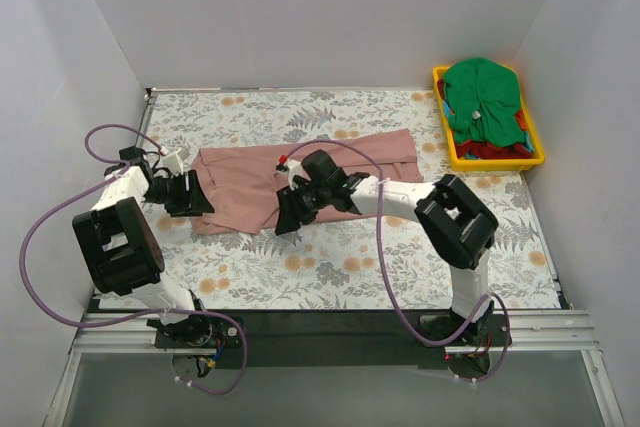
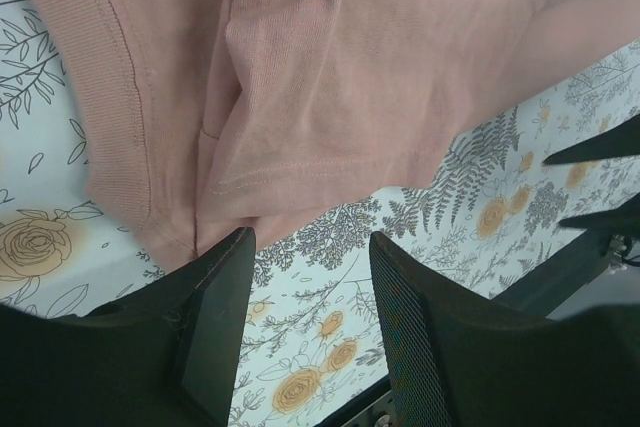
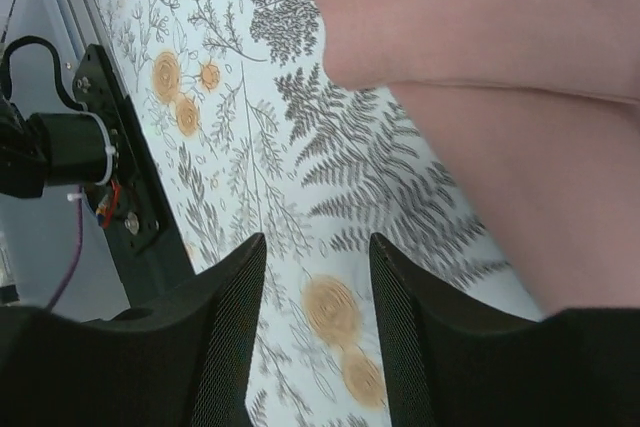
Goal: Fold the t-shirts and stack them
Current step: Fold the tshirt
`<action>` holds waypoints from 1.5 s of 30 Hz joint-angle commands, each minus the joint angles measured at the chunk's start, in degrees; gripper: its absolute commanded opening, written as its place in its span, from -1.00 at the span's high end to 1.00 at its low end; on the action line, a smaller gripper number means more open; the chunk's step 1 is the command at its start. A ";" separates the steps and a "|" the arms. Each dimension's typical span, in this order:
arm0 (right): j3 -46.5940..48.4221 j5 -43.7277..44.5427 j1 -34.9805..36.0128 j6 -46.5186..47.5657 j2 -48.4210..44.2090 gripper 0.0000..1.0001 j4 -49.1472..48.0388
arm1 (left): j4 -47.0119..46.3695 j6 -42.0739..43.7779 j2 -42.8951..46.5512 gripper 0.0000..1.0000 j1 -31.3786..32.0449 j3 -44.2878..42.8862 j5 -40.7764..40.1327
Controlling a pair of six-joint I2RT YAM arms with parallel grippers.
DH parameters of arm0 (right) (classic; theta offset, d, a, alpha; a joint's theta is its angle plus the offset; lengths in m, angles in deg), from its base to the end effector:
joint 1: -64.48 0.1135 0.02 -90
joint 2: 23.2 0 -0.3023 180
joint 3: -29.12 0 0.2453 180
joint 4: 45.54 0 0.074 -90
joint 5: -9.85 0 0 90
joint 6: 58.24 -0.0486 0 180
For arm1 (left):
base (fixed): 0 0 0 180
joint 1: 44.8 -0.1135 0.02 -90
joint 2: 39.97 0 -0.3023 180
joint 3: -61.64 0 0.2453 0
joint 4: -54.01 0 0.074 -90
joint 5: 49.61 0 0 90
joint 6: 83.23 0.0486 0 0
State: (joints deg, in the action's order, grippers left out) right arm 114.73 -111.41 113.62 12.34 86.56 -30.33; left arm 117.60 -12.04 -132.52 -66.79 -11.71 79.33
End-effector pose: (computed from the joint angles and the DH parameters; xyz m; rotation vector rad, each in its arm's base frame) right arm 0.2658 0.3458 0.2244 -0.9338 2.2656 1.2089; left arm 0.2703 0.0762 0.2239 -0.9286 2.6780 -0.9965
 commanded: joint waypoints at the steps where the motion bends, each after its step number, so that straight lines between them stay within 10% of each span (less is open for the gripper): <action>1: 2.45 5.23 3.58 -12.11 4.23 -0.04 -10.90 | -0.74 -1.58 0.88 0.04 -0.15 0.40 1.40; 20: 16.95 22.83 9.39 -30.15 20.67 -0.01 2.98 | -1.97 -2.46 5.89 0.03 -0.15 0.58 0.00; 29: 16.69 20.99 9.57 -28.05 19.19 0.97 2.63 | -2.23 -2.11 5.80 0.03 -0.15 0.93 -0.09; 45: 22.49 13.08 4.74 -24.79 16.63 0.97 -0.44 | -2.32 -4.13 4.40 0.02 -0.15 -0.65 1.49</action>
State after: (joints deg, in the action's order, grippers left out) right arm 135.08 -95.92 120.57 -13.02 104.98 -29.13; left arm 115.98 -14.99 -129.22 -66.79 -11.06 79.15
